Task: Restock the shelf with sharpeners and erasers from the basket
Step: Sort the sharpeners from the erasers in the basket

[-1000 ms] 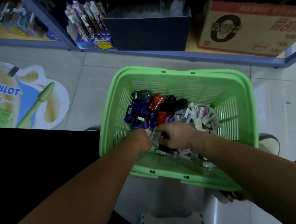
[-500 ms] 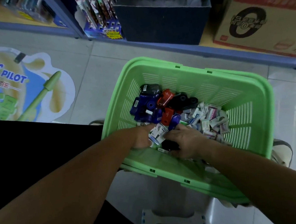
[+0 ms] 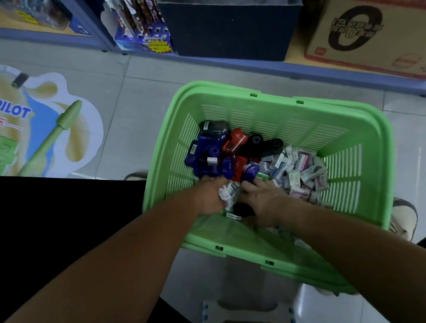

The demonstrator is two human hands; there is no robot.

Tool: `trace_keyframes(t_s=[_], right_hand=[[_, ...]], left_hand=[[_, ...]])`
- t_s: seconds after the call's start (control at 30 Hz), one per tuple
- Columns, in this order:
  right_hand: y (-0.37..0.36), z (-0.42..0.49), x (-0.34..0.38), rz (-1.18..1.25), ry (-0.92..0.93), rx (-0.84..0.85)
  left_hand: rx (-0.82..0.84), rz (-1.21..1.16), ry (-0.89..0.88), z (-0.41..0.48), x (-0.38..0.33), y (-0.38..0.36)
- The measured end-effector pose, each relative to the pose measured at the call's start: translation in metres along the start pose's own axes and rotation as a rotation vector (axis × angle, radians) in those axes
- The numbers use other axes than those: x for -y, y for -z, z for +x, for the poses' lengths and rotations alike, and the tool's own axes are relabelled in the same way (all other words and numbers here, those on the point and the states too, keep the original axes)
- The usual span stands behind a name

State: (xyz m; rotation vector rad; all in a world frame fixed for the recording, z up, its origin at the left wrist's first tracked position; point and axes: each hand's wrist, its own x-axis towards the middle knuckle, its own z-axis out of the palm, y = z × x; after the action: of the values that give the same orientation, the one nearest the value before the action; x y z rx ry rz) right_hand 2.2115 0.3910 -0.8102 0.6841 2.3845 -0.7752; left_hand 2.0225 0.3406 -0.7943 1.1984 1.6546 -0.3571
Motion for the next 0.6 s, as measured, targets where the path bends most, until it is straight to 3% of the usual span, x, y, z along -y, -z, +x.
trace_keyframes(t_s=[0.13,0.27,0.4,0.53,0.6], right_hand=[[-0.001,-0.001,-0.003,0.086,-0.015,-0.019],[0.005,0.004,-0.002,0.112,-0.045,0.020],[0.006,0.011,0.004,0.054,-0.055,0.068],[0.007,0.009,0.009,-0.016,-0.048,0.066],[0.006,0.008,0.008,-0.030,-0.044,0.072]], left_hand=[[0.011,0.106,0.031,0.000,-0.007,-0.001],[0.170,-0.082,0.026,-0.009,-0.003,0.017],[0.191,-0.056,0.028,-0.011,-0.008,0.019],[0.164,-0.137,0.051,-0.011,-0.005,0.018],[0.045,-0.105,0.032,-0.014,-0.009,0.015]])
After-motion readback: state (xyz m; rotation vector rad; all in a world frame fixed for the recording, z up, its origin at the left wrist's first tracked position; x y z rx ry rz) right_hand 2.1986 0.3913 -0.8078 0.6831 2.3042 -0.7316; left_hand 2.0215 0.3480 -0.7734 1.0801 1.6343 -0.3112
